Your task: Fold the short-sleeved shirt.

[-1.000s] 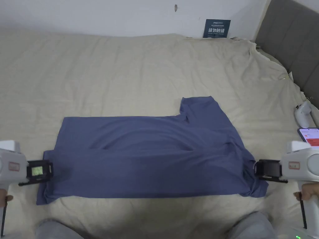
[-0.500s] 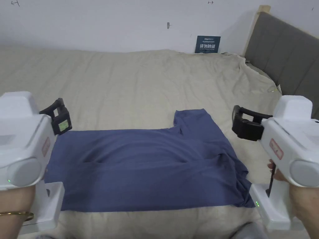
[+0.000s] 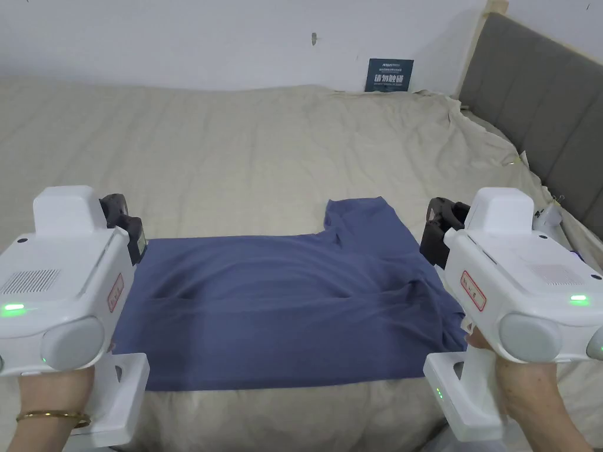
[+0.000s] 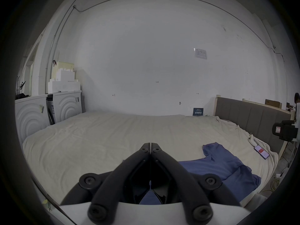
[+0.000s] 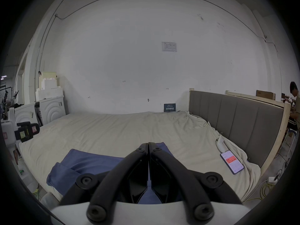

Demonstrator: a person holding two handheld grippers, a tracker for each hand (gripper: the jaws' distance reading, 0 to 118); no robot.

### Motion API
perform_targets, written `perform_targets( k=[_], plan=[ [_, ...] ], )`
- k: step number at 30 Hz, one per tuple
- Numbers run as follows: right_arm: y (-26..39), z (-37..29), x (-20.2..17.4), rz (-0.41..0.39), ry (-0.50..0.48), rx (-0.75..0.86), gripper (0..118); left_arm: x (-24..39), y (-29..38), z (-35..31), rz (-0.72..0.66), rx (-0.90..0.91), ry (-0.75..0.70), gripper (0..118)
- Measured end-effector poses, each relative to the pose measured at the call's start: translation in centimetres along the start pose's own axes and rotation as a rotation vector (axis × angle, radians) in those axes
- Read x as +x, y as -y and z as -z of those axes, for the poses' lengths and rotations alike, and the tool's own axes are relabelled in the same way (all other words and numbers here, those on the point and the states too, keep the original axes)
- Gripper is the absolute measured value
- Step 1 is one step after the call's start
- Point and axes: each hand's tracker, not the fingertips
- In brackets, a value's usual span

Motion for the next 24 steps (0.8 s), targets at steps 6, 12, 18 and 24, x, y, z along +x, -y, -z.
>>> perform_targets(
  k=[6,12,18,24],
  plan=[
    [-1.1,1.8,0.3,-0.004,-0.018,-0.032,0,-0.1,0.2,0.6,0.000,-0.024,0.010,0],
    [-3.0,7.5,1.9,0.021,-0.015,-0.149,0,-0.3,0.2,1.8,0.004,-0.043,0.014,0],
    [-4.3,16.6,3.6,0.002,0.007,-0.361,16,-0.6,0.1,3.9,-0.004,-0.063,0.006,0],
    [-2.8,25.4,4.7,0.053,0.044,-0.601,104,-0.9,-0.1,6.9,-0.027,-0.081,-0.014,0]
  ],
)
